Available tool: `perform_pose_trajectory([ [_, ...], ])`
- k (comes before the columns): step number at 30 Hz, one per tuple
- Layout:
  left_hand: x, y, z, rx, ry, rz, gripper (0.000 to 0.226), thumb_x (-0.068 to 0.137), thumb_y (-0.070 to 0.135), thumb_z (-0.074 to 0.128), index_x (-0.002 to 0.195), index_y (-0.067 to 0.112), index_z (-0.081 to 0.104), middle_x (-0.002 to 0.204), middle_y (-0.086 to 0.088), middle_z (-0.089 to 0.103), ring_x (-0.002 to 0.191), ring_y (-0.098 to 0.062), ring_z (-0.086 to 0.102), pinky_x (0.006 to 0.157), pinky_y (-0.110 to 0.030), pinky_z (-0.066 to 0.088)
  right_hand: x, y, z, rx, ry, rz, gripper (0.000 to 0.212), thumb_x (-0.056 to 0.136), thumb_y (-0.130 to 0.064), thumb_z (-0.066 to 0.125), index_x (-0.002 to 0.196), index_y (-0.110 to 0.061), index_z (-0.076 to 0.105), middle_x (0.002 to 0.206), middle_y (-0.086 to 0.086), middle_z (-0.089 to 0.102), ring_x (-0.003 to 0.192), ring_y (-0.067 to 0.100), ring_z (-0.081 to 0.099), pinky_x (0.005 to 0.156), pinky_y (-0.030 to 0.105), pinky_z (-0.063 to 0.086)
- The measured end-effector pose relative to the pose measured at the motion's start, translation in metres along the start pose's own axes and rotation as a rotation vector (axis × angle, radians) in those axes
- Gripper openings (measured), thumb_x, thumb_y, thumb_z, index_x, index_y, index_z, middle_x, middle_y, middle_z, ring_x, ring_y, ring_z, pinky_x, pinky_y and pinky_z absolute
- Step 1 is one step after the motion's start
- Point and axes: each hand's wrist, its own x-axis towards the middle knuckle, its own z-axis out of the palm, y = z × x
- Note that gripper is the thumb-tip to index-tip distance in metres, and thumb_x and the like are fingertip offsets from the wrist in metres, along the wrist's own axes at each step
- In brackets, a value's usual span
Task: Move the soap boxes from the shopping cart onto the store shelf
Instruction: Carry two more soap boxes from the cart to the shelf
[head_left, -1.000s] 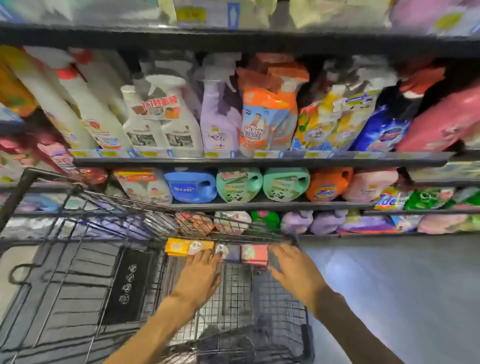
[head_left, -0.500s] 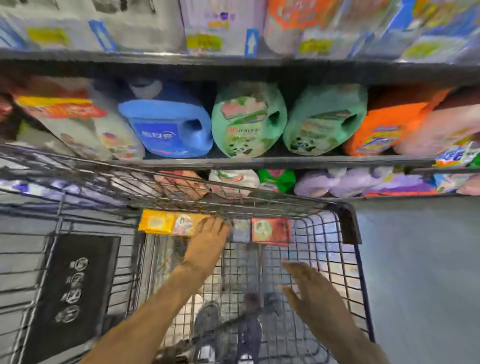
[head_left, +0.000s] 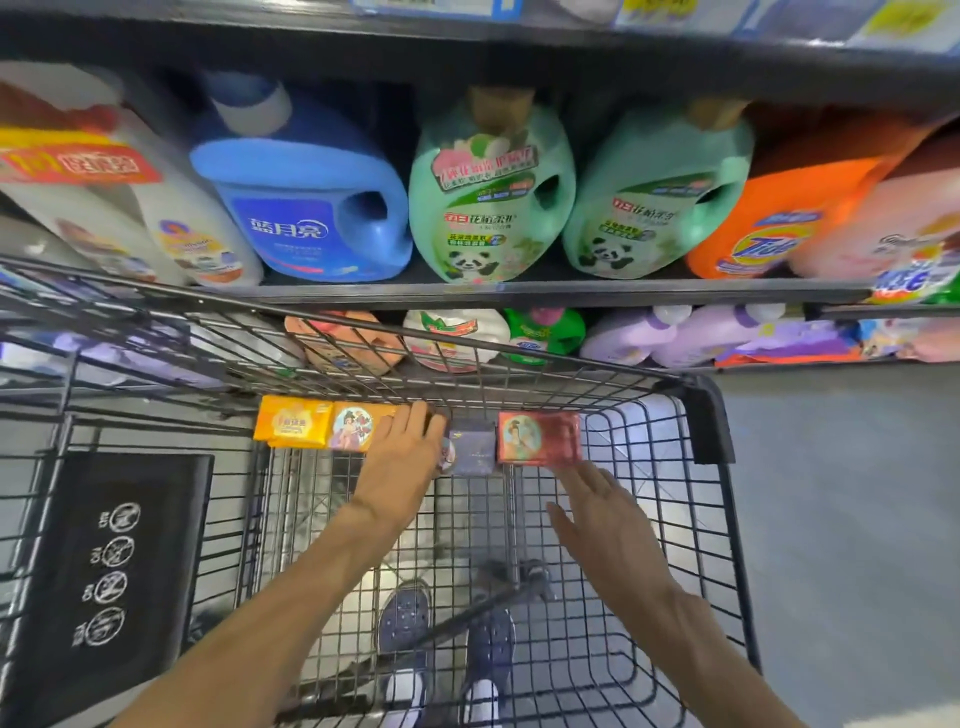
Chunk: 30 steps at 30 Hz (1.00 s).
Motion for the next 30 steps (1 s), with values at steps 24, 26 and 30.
perform_pose_trajectory([
  [24,0.001,-0.001,-0.008,-0.020,-0.011,0.009,0.057,0.081,0.039,0.074,0.126,0.019,0.046,0.118,0.000,0.051,0.101,-0.021,0.037,0.091,-0.035,0.039,0.084,0.044,0.035,-0.246,-0.074,0.070,0.074,0.082,-0.044,0.072,0.143,-0.027,0.035,0.142,-0.001,0.041,0.140,0.028,0.026,0.114,0.047,0.031],
  [26,0.001,-0.001,-0.014,-0.038,-0.012,0.000,0.053,0.083,0.037,0.073,0.127,0.021,0.047,0.119,0.002,0.056,0.102,-0.020,0.038,0.091,-0.033,0.039,0.083,0.046,0.034,-0.225,-0.037,0.055,0.067,0.078,-0.046,0.075,0.134,-0.027,0.044,0.131,-0.005,0.049,0.133,0.024,0.029,0.111,0.042,0.035],
  [30,-0.004,0.001,-0.032,-0.141,-0.063,-0.014,0.052,0.087,0.047,0.065,0.132,0.029,0.048,0.122,0.007,0.057,0.112,-0.017,0.038,0.093,-0.031,0.033,0.073,0.042,0.020,-0.077,0.002,0.010,0.051,0.078,-0.042,0.078,0.120,-0.023,0.055,0.114,-0.007,0.055,0.111,0.018,0.051,0.093,0.035,0.047],
])
